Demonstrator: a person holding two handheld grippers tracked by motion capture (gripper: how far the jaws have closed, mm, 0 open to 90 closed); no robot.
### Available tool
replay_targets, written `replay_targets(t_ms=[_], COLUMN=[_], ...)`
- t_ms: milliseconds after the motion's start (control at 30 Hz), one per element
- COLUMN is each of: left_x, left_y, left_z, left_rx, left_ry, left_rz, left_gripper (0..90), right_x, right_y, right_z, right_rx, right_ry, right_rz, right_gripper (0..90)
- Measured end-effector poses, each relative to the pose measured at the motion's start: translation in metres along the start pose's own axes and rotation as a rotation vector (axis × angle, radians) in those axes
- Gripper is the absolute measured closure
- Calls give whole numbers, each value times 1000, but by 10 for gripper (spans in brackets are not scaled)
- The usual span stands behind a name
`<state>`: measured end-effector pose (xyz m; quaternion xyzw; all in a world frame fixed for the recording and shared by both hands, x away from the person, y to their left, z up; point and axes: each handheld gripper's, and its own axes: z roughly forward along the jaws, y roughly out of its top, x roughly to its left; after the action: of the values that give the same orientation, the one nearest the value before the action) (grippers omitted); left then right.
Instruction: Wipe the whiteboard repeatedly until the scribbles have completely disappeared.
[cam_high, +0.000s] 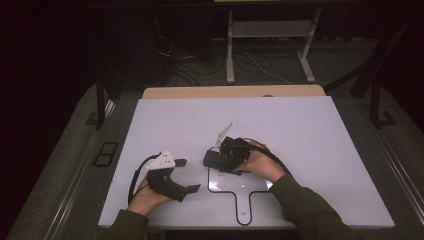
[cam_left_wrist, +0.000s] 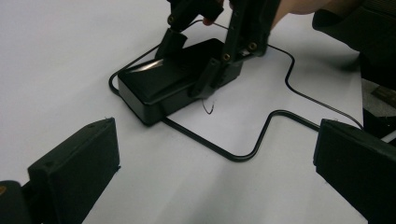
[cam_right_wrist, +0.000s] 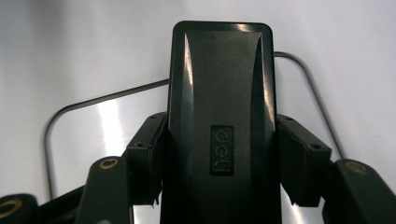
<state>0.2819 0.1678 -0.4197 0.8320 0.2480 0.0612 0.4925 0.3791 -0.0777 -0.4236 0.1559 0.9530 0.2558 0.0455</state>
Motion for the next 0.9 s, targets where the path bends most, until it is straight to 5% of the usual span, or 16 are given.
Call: replay_targets(t_ms=[100,267,467,633,800,900], left_x=[-1,0,-1,0,-1,0], left_y=[0,0,0,0,0,0], left_z=[0,0,0,0,0,0], left_rx=[-5,-1,-2,2,-4,1], left_ry=[0,-2,-2,-3,-2,-2], left_rz=[0,-2,-1,-2,1,-1], left_gripper=[0,0,0,0,0,0], right_x=[-11,6,-12,-1,-14,-11], right_y=[-3,0,-4,-2,-5,-6], right_z=[0,0,0,0,-1,-2], right_rx=[-18,6,-17,0,-9,2], right_ry=[-9,27,7,34,6,4], right_rz=[46,-31,52,-6,57,30], right_gripper=[389,389,389,389,389,388])
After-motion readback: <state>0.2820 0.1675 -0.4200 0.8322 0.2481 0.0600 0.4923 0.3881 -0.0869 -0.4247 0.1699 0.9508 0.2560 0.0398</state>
